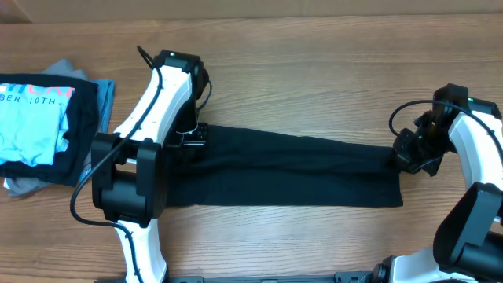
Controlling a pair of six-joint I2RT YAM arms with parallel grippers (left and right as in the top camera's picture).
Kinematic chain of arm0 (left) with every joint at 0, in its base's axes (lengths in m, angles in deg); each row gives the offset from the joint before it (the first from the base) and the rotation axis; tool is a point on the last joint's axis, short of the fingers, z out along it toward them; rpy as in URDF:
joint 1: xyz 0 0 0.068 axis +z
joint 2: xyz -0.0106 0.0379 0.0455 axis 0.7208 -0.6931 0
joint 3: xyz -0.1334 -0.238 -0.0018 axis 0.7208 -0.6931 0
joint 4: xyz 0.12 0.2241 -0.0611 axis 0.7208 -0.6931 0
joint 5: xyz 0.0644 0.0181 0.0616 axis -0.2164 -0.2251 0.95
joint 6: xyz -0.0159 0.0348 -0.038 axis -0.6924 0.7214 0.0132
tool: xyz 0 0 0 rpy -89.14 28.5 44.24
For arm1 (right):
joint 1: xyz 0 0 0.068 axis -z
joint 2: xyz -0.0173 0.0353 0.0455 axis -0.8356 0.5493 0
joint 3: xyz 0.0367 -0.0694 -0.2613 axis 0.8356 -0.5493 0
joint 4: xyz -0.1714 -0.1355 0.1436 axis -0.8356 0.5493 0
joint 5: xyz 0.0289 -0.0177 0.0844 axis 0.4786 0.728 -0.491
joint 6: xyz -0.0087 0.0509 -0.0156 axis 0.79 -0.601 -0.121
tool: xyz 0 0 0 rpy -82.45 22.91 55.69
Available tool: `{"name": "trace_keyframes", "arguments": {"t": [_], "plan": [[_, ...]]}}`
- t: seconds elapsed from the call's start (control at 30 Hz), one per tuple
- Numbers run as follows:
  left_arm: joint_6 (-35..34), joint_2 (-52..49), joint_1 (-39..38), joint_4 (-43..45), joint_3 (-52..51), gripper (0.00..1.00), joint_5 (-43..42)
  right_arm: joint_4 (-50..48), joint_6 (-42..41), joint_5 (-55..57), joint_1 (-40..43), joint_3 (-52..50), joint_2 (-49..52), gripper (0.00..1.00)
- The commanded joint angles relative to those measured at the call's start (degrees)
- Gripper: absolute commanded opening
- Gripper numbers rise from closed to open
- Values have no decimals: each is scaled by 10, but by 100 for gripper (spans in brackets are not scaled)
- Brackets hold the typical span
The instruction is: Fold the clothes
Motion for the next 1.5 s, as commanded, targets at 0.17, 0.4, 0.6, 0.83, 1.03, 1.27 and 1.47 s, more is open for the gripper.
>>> {"name": "trace_keyframes", "arguments": {"t": [0.17, 0.4, 0.6, 0.83, 1.03, 1.27, 1.47], "plan": [[-58, 6, 1, -2, -53, 4, 113, -5, -31, 60, 5, -7, -16, 4], [-63, 6, 1, 26, -85, 4, 125, -31, -48, 81, 5, -27, -13, 4], [-63, 5, 1, 40, -95, 4, 125, -42, -48, 81, 5, -28, -13, 4], [-67, 5, 1, 45, -96, 4, 120, -69, -67, 65, 3, -63, -4, 4], [-70, 5, 0, 61, -113, 4, 118, -113, -76, 64, 4, -108, -4, 4], [-69, 5, 0, 83, -137, 4, 119, -133, -92, 88, 4, -116, -4, 4], [-66, 5, 10, 97, -167, 4, 124, -136, -94, 92, 4, -119, -4, 4]]}}
